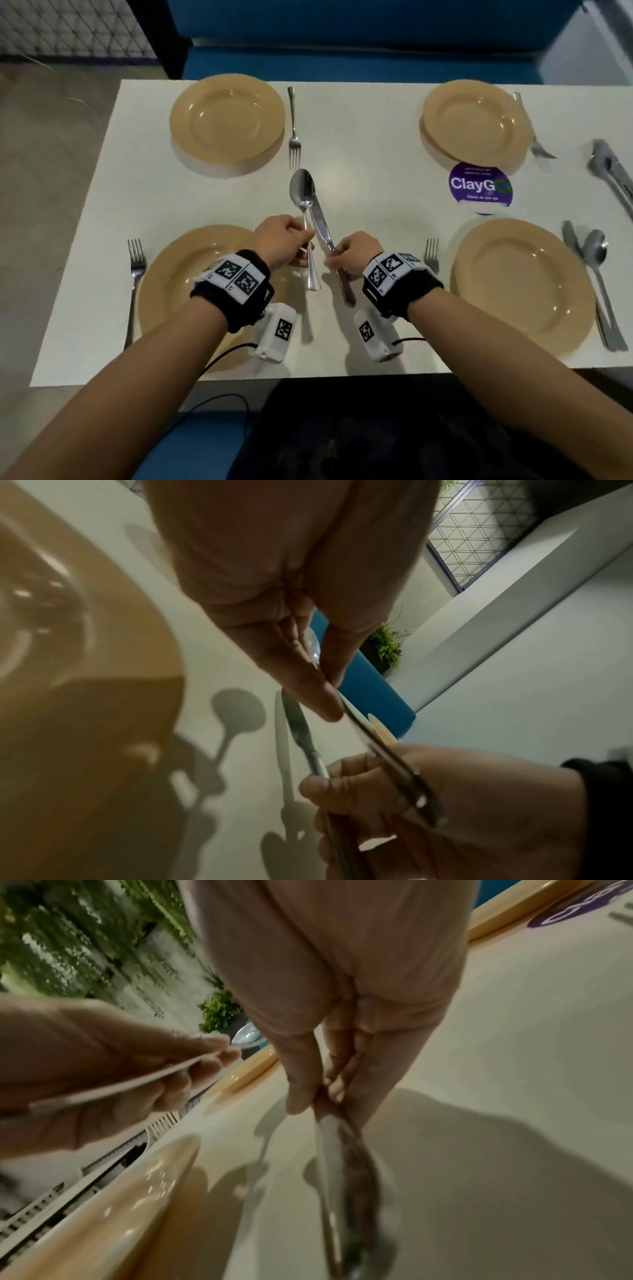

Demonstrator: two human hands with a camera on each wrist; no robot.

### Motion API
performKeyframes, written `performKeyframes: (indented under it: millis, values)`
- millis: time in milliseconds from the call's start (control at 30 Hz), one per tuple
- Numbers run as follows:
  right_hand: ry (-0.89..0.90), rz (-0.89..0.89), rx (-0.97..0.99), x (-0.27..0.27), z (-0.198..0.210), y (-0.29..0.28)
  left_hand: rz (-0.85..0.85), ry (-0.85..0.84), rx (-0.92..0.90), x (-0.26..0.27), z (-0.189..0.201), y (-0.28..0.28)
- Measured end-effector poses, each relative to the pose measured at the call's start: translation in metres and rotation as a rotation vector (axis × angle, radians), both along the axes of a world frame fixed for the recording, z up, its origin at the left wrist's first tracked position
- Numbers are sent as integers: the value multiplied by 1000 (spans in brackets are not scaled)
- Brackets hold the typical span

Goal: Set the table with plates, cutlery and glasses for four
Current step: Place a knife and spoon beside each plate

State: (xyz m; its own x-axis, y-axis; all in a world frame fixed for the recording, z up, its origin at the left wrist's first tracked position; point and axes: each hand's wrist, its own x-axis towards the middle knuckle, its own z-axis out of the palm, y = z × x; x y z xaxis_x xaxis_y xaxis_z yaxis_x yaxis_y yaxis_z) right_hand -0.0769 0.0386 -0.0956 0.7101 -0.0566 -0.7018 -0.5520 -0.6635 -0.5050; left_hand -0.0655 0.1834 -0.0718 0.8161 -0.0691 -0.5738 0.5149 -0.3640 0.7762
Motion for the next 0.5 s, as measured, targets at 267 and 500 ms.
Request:
performKeyframes:
  millis: [267,500]
  values:
    - [-12,160,-193,-23,-12,23,-54,20,-57,-13,-10,8]
    - [-87,285,-315,-26,-11,23,-89,21,-34,-26,-15,0]
